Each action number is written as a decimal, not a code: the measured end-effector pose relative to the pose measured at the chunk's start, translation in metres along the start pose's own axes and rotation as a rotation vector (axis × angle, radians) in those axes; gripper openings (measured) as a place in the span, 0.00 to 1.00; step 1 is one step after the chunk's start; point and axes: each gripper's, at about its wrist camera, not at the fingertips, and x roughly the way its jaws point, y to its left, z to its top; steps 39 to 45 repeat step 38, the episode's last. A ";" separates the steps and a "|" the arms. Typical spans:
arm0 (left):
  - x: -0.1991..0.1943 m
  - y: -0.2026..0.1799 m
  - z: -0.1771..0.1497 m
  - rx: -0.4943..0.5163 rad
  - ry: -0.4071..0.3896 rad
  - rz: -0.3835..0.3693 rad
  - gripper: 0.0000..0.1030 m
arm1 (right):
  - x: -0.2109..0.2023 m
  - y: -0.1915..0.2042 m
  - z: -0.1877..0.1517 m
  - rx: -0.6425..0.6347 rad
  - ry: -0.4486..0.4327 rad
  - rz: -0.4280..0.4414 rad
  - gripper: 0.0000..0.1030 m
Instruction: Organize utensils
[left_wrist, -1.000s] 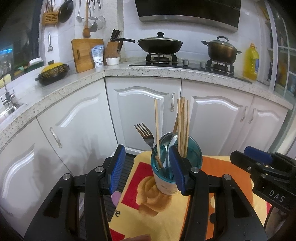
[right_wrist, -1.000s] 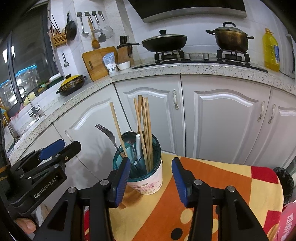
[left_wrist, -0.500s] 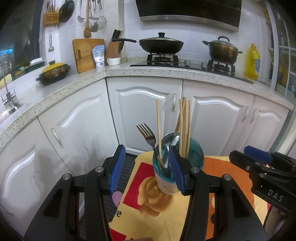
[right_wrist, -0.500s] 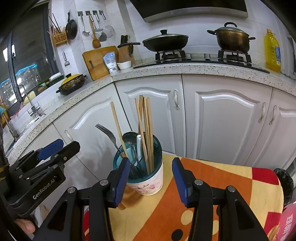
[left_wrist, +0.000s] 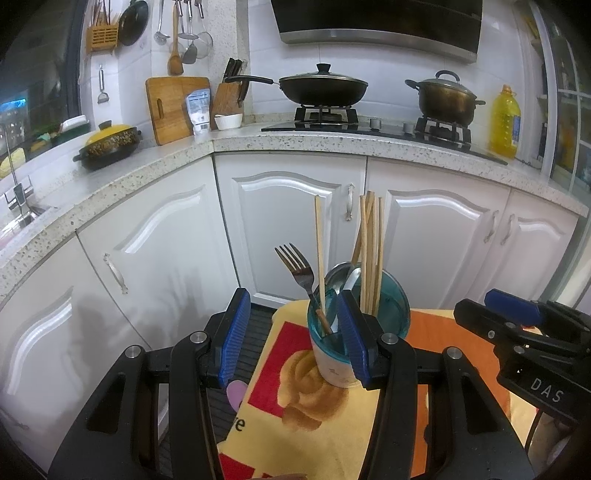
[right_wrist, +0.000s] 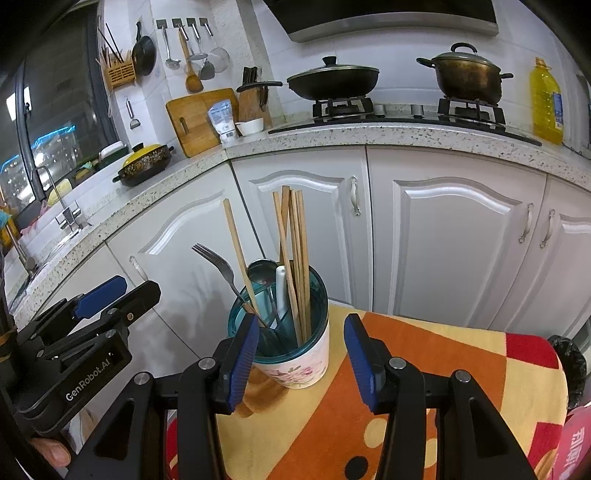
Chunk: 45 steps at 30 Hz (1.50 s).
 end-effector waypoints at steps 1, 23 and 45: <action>0.000 0.000 0.000 0.000 -0.001 0.002 0.47 | 0.001 0.000 0.000 0.001 0.001 0.000 0.45; -0.001 0.001 -0.004 -0.008 0.001 0.008 0.47 | 0.005 0.003 -0.002 -0.006 0.018 -0.003 0.47; 0.012 0.003 -0.008 -0.033 0.037 -0.022 0.47 | 0.009 -0.018 -0.012 0.009 0.036 -0.015 0.48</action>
